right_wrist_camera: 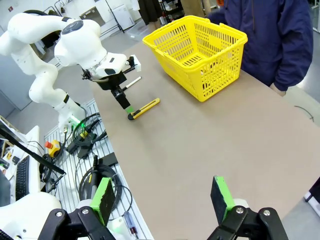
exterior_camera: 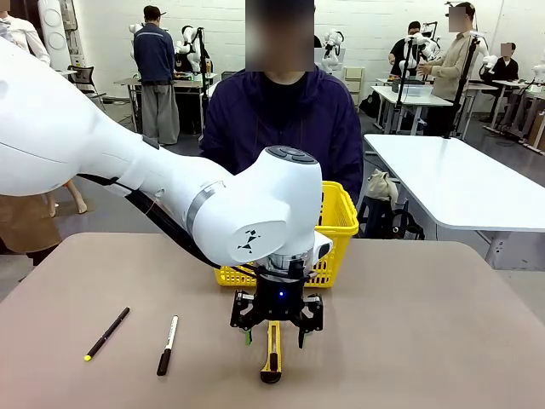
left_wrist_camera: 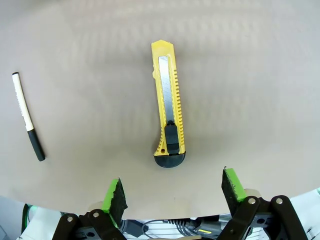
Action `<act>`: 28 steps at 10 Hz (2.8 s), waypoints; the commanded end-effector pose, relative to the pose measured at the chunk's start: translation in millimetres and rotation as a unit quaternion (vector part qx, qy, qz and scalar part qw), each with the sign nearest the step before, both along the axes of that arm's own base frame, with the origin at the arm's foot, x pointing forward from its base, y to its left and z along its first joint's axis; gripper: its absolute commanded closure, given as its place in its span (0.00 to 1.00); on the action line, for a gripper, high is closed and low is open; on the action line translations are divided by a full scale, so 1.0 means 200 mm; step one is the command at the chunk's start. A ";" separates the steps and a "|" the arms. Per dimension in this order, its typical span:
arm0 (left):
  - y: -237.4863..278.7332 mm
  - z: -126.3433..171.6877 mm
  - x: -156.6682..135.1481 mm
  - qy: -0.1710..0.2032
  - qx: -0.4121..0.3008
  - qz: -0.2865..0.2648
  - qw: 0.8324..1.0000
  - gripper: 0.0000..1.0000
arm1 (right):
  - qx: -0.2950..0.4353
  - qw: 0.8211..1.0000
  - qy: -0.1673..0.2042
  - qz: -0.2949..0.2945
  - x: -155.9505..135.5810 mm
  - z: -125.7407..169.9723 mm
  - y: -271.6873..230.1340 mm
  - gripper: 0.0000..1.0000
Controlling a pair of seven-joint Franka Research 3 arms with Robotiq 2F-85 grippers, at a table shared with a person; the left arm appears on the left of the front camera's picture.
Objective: Place the items the person wants into the basket.
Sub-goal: Pick up the item the person points to and place it in the Market Basket.
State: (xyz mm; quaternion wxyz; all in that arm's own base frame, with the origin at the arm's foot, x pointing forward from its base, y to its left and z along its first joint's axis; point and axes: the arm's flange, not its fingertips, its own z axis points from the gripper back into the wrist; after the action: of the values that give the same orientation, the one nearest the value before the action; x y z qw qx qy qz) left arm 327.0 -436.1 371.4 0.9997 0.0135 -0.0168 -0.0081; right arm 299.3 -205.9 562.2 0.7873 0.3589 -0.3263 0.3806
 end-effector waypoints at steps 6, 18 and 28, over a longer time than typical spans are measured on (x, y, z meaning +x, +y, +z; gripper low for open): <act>0.01 -0.22 0.10 -0.042 -0.017 -0.004 0.999 0.00 | 0.012 1.000 -0.010 0.003 0.01 0.00 0.00 0.00; 0.00 -0.35 0.16 -0.027 -0.019 -0.003 0.999 0.11 | 0.012 1.000 -0.010 0.003 0.01 0.00 0.00 0.00; 0.01 -0.33 0.16 -0.020 -0.023 -0.007 0.999 1.00 | 0.012 1.000 -0.010 0.003 0.01 0.00 0.00 0.00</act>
State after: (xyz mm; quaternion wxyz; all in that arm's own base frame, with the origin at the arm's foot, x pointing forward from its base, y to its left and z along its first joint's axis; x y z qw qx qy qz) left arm 361.7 -431.8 310.7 0.9993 -0.0095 -0.0323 -0.0135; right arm 299.3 -205.9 562.1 0.7868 0.3590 -0.3265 0.3814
